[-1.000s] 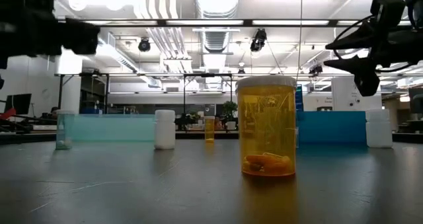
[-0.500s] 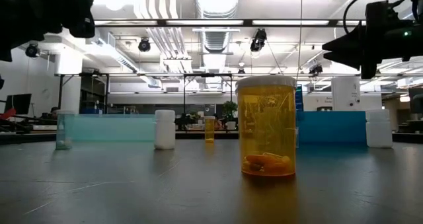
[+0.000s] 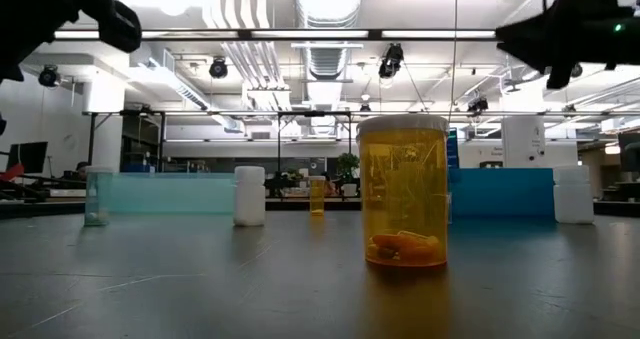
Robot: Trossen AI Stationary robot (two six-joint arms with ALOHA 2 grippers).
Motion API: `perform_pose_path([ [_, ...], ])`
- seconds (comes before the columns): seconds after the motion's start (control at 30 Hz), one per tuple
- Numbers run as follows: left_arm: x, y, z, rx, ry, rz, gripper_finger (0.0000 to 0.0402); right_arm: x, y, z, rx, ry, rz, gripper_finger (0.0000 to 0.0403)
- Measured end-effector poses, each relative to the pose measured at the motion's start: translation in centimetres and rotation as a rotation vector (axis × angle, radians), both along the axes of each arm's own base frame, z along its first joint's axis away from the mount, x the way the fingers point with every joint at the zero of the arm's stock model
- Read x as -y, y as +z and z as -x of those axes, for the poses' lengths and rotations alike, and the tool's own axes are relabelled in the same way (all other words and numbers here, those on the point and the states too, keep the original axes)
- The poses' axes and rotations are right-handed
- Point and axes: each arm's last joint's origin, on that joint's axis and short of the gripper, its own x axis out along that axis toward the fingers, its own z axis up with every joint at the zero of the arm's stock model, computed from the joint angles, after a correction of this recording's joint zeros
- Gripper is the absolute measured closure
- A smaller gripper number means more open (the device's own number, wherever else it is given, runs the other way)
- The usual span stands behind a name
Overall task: Pick and place medicine bottles into bin by pill shape (circle, oval)
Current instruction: Put the white capsule bottle into the light blue bin
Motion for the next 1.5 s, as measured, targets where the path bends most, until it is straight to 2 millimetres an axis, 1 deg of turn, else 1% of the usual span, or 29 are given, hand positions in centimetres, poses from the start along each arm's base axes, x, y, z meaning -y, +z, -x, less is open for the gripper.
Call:
perform_pose_path([
  [0.1,0.0,0.9,0.4,0.097,0.027,-0.043,0.0295,0.0,0.7,0.3,0.049,-0.021,0.057,0.0248],
  [0.2,0.0,1.7,0.9,0.198,0.032,-0.043,0.0295,0.0,1.3,0.6,0.079,-0.051,0.129,0.0251],
  [0.3,0.0,2.1,1.2,0.249,0.033,-0.040,0.0295,-0.2,1.7,0.8,0.096,-0.045,0.199,0.0257],
  [0.43,-0.1,2.2,1.1,0.258,0.054,-0.027,0.0295,-0.4,2.4,1.1,0.163,-0.003,0.249,0.0264],
  [0.57,-0.5,2.5,0.6,0.222,0.164,0.058,0.0295,-0.4,3.4,1.3,0.186,0.009,0.262,0.0271],
  [0.63,-0.7,2.7,0.1,0.175,0.226,0.129,0.0295,-0.4,3.6,1.3,0.181,0.006,0.267,0.0274],
  [0.73,-0.9,2.9,-1.1,0.077,0.280,0.160,0.0295,-0.4,3.7,1.3,0.165,-0.003,0.283,0.0278],
  [0.87,-0.8,4.0,-2.7,-0.024,0.263,0.197,0.0295,-0.4,4.0,1.3,0.150,-0.021,0.310,0.0282],
  [1.03,-0.7,5.3,-5.6,-0.224,0.261,0.226,0.0295,-0.4,4.2,1.3,0.133,-0.045,0.345,0.0282],
  [1.1,-0.7,6.1,-6.8,-0.303,0.270,0.213,0.0295,-0.4,4.2,1.3,0.124,-0.054,0.360,0.0282],
  [1.17,-0.7,6.1,-8.0,-0.422,0.285,0.193,0.0295,-0.4,4.2,1.3,0.122,-0.060,0.369,0.0282],
  [1.27,-0.6,7.6,-9.6,-0.518,0.295,0.176,0.0295,-0.4,4.3,1.4,0.129,-0.067,0.377,0.0282],
  [1.43,-0.5,9.0,-11.8,-0.861,0.306,0.100,0.0295,-0.4,4.6,1.6,0.155,-0.083,0.392,0.0282],
  [1.5,-0.4,10.2,-12.7,-0.940,0.312,0.049,0.0295,-0.4,4.6,1.7,0.158,-0.083,0.392,0.0282],
])
